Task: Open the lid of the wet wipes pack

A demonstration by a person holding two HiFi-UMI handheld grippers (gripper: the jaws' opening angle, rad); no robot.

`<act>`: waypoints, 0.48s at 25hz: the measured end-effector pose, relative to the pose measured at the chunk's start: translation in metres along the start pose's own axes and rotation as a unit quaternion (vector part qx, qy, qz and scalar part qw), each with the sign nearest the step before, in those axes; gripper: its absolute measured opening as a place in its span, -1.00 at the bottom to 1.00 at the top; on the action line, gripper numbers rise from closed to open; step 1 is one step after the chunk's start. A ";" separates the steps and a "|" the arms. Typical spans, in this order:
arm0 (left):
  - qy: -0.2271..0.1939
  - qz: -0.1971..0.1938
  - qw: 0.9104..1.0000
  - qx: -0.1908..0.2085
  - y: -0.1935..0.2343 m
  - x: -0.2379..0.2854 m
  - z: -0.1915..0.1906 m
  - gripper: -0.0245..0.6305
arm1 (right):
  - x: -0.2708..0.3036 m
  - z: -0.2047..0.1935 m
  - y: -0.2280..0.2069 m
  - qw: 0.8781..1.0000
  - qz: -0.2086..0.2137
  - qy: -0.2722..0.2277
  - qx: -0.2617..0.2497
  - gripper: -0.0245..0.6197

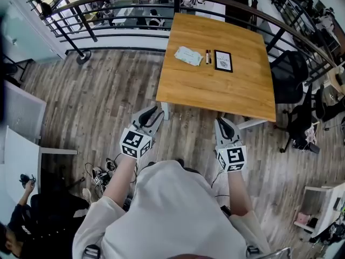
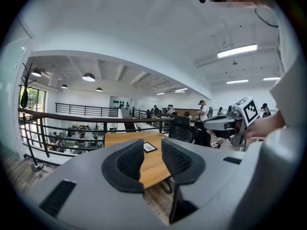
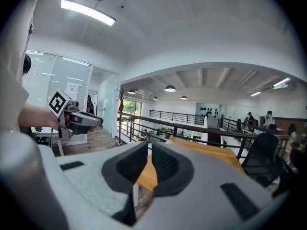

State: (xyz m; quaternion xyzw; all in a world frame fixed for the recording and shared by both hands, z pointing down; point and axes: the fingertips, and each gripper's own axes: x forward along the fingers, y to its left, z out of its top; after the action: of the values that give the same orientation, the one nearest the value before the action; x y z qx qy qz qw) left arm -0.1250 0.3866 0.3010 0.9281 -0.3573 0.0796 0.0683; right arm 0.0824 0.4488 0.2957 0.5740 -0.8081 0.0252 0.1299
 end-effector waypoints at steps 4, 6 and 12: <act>0.004 0.004 1.000 0.001 -0.010 0.009 -0.005 -0.51 | 0.000 -0.009 -0.009 1.000 0.015 0.004 -0.002 -0.88; 0.005 0.004 1.000 0.001 -0.015 0.013 -0.007 -0.49 | 0.001 -0.013 -0.013 1.000 0.021 0.006 -0.001 -0.88; 0.016 0.015 1.000 -0.005 -0.024 0.020 -0.019 -0.48 | 0.007 -0.023 -0.021 0.999 0.037 0.009 -0.004 -0.88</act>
State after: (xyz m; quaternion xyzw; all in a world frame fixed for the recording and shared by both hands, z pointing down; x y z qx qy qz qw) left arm -0.0961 0.3940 0.3216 0.9207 -0.3709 0.0938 0.0775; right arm 0.1037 0.4397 0.3172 0.5430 -0.8276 0.0317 0.1389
